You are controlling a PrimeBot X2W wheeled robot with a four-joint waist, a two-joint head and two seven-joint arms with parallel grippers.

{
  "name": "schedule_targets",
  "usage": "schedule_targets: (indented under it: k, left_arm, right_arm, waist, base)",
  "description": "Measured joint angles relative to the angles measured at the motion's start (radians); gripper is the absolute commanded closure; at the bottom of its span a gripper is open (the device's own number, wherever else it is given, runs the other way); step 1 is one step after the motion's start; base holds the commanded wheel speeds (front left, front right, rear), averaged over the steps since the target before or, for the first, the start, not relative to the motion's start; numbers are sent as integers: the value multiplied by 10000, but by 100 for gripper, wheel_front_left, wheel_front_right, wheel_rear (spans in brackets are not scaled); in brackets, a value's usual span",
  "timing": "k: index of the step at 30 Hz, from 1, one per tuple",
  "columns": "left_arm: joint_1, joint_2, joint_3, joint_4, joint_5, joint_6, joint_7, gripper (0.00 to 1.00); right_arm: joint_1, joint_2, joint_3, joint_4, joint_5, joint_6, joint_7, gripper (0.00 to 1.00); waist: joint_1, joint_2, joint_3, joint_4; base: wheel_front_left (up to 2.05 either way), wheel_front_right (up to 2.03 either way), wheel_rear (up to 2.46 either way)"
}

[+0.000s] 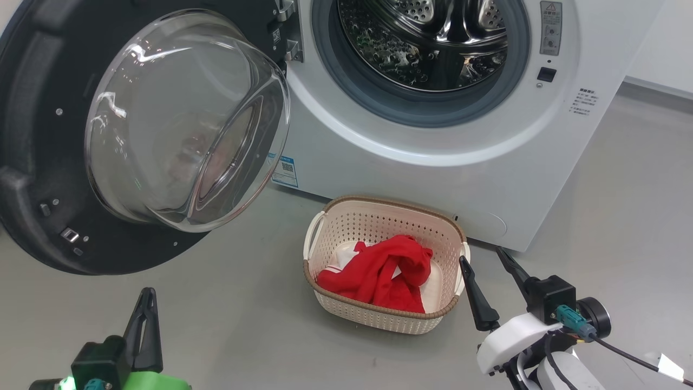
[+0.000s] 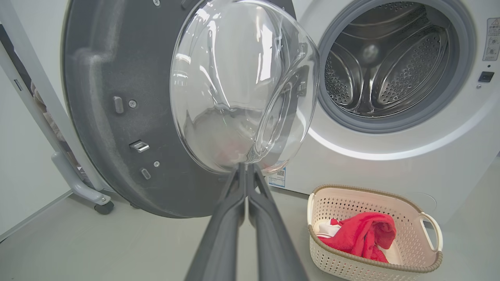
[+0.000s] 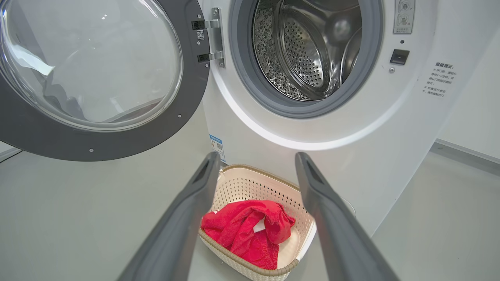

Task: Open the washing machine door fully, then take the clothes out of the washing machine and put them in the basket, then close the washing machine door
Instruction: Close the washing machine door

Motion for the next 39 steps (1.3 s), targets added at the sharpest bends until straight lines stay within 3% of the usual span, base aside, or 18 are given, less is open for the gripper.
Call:
schedule_targets:
  k: [8,12,19,25,29,39]
  left_arm:
    - [3,-2,0,-50,-58,0,-4,100]
    - [4,-71,94,-186,-698,-8,-153,100]
    - [-19,-314,566,-757,-3103,-493,-253,100]
    - [-218,-372,1181,-1538,-6339,-1168,-378,100]
    - [-468,-384,1981,-1987,-8025,-1338,-596,100]
    - [-1283,-364,3864,-2761,-10332,-1601,-487,100]
  right_arm:
    - [-2,6,-2,-2,2,0,0,0]
    - [-3,10,-4,-2,4,0,0,0]
    - [-4,12,-17,-4,19,0,0,0]
    - [-9,13,-65,-25,19,-13,0,0]
    - [-11,15,-71,-27,19,-13,0,0]
    - [-12,12,-163,-27,17,-15,0,0]
  waist:
    - [0,0,24,44]
    - [0,0,60,60]
    - [0,0,125,82]
    - [0,0,197,118]
    - [0,0,253,153]
    - [0,0,312,254]
  base:
    - [0,0,0]
    - [0,0,0]
    - [0,0,0]
    - [0,0,0]
    - [0,0,0]
    - [0,0,0]
